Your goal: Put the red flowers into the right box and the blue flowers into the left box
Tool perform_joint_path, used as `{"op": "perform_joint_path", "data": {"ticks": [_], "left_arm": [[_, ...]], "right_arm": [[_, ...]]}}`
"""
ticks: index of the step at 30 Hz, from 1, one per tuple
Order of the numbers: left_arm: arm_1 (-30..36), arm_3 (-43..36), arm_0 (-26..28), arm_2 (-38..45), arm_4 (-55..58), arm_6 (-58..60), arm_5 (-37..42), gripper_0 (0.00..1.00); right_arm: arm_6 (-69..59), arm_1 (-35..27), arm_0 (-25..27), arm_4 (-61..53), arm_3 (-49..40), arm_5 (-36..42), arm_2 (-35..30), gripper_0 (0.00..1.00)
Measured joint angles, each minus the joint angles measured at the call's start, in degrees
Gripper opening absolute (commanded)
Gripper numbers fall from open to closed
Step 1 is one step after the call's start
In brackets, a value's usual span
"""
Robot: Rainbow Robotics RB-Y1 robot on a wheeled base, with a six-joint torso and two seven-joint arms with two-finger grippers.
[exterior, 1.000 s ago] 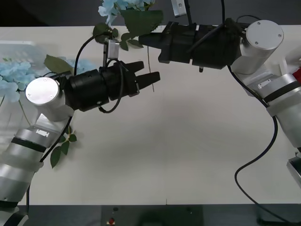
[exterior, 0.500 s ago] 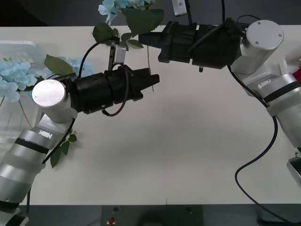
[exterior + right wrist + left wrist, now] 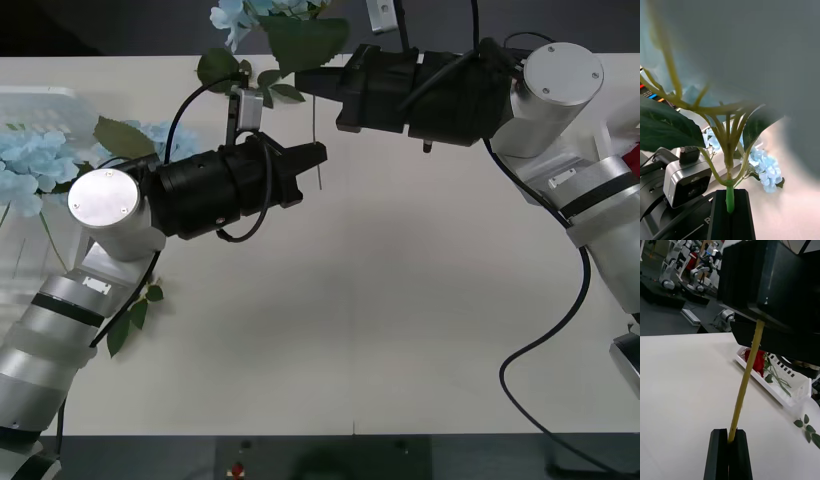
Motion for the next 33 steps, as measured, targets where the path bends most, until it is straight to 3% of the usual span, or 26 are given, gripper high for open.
{"op": "perform_joint_path", "data": {"ticks": [3,5,7,13,21,33], "left_arm": [[0.1,0.0,0.0,0.0,-0.7,0.0,-0.1,0.0],[0.2,0.0,0.0,0.0,-0.7,0.0,-0.1,0.0],[0.3,0.0,0.0,0.0,-0.7,0.0,-0.1,0.0],[2.1,0.0,0.0,0.2,0.1,0.0,-0.1,0.0],[9.7,0.0,0.8,3.8,7.7,0.5,3.2,0.0],[17.9,0.0,10.2,24.8,3.2,6.1,15.5,0.0]], "right_arm": [[-0.4,0.0,0.0,0.0,0.0,0.0,0.0,0.56],[-0.6,-0.2,0.0,0.0,0.0,0.0,0.1,0.69],[-0.6,-0.7,0.0,0.0,0.0,0.0,0.4,0.74],[-0.6,-4.2,0.0,0.0,0.0,1.1,2.0,0.8],[-0.5,-9.4,0.0,-0.9,0.0,8.0,2.2,0.82],[2.1,-23.8,0.0,-2.1,-4.4,20.5,2.8,0.83]]}}
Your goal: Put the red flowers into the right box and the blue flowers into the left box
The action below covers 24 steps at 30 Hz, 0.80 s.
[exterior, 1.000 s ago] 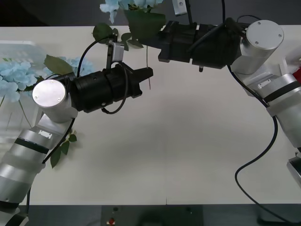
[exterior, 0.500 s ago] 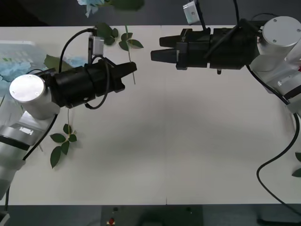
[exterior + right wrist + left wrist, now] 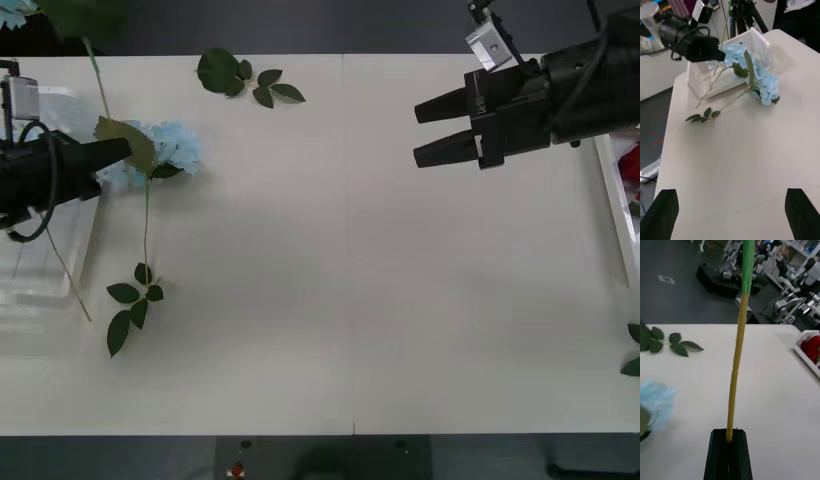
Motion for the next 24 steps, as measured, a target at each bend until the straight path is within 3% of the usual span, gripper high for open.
{"op": "perform_joint_path", "data": {"ticks": [6,9,15,24], "left_arm": [[2.0,0.0,1.0,10.2,-8.7,12.8,10.0,0.0],[2.0,0.0,1.0,14.2,-14.6,13.2,13.9,0.0],[2.0,-1.6,1.0,22.3,-29.1,13.2,18.9,0.0],[2.0,-8.5,2.4,27.8,-46.4,13.2,17.6,0.0]], "right_arm": [[5.8,-8.9,-0.1,-4.1,-2.4,-1.7,7.9,0.82],[5.8,-11.8,-0.2,-4.4,-2.5,-2.3,11.8,0.83],[5.8,-12.8,-0.2,-3.6,-2.5,-2.3,12.5,0.83],[5.8,-12.8,-0.2,-3.3,-3.0,-5.0,12.2,0.83]]}}
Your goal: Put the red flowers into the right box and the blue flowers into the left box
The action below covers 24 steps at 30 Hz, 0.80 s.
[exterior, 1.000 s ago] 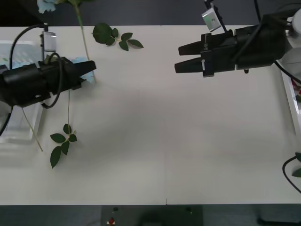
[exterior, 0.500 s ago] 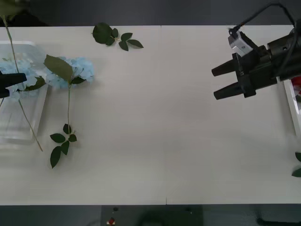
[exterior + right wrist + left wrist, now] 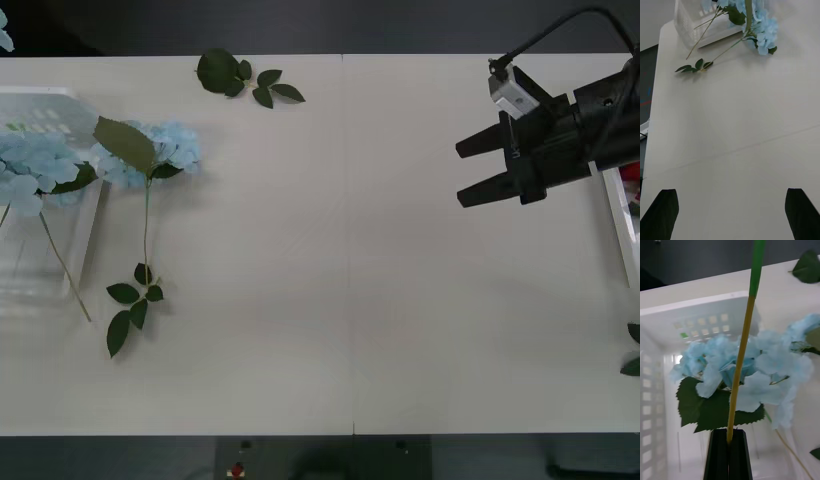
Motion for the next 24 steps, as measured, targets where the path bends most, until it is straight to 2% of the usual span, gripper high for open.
{"op": "perform_joint_path", "data": {"ticks": [5,14,21,24], "left_arm": [[0.0,0.0,1.8,0.0,-7.3,0.0,-2.9,0.0],[0.0,0.0,7.9,-0.1,-11.2,0.3,-8.8,0.0],[0.0,0.0,11.8,-4.0,-13.1,10.9,-11.5,0.0],[0.0,0.2,13.1,-6.3,-14.0,11.1,-12.9,0.0]], "right_arm": [[0.0,0.0,0.0,1.2,0.0,-1.6,0.0,0.82],[0.0,0.0,0.0,2.5,-0.1,-1.8,0.0,0.83],[0.0,0.0,0.0,2.5,-0.1,-1.8,0.0,0.83],[0.0,0.0,0.0,2.5,-0.1,-1.8,0.0,0.82]]}}
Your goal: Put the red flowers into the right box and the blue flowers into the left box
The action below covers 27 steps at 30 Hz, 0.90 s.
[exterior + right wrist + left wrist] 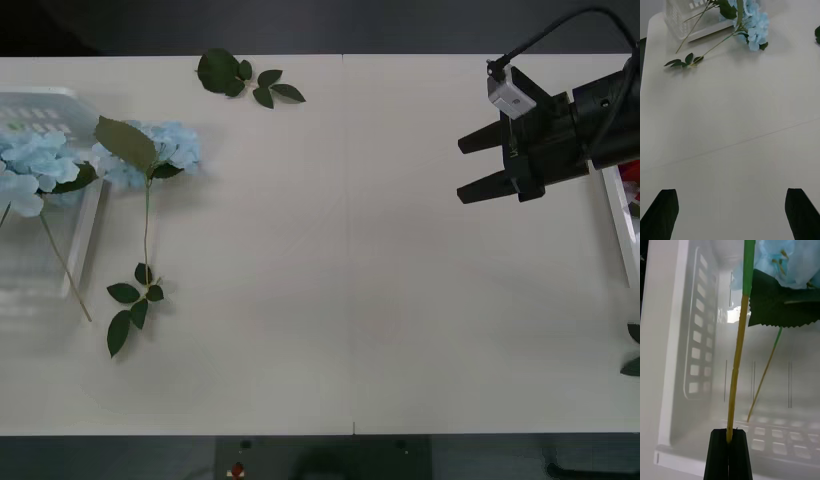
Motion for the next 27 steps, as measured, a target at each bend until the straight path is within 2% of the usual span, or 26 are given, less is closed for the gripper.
{"op": "perform_joint_path", "data": {"ticks": [6,8,9,12,14,16,18,20,23,27], "left_arm": [[0.0,4.3,0.2,-2.8,0.2,0.0,-5.3,0.02],[0.0,5.3,0.2,-3.5,0.6,0.0,-5.9,0.07],[0.0,5.5,0.2,-3.8,0.6,0.0,-5.9,0.12],[0.0,5.6,0.2,-4.0,0.8,0.0,-5.9,0.5],[0.0,5.6,0.2,-4.0,1.7,0.0,-5.9,0.7],[0.0,5.6,0.2,-4.0,3.1,0.0,-5.9,0.86],[0.0,5.6,0.2,-4.0,4.6,0.0,-5.8,0.97],[0.0,5.6,0.2,-3.8,7.1,0.0,-4.6,1.0],[0.0,5.5,0.1,-1.9,13.5,-0.1,2.0,1.0],[0.0,4.1,-0.3,0.7,20.0,-3.3,8.9,1.0]], "right_arm": [[0.0,0.0,0.0,0.0,0.0,0.0,0.0,0.82],[0.0,0.0,0.0,0.0,0.0,0.0,0.0,0.83],[0.0,0.0,0.0,0.0,0.0,0.0,0.0,0.83],[0.0,0.0,0.0,0.0,0.0,0.0,0.0,0.83],[0.0,0.0,0.0,0.0,0.0,0.0,0.0,0.83],[0.0,0.0,0.0,0.0,0.0,0.0,0.0,0.82],[0.0,0.0,0.0,0.0,0.0,0.0,0.0,0.83],[0.0,0.0,0.0,0.0,0.0,0.0,0.0,0.83],[0.0,0.0,0.0,0.0,-0.1,0.0,0.0,0.84],[0.0,0.0,0.0,0.0,-0.1,0.0,0.0,0.96]]}}
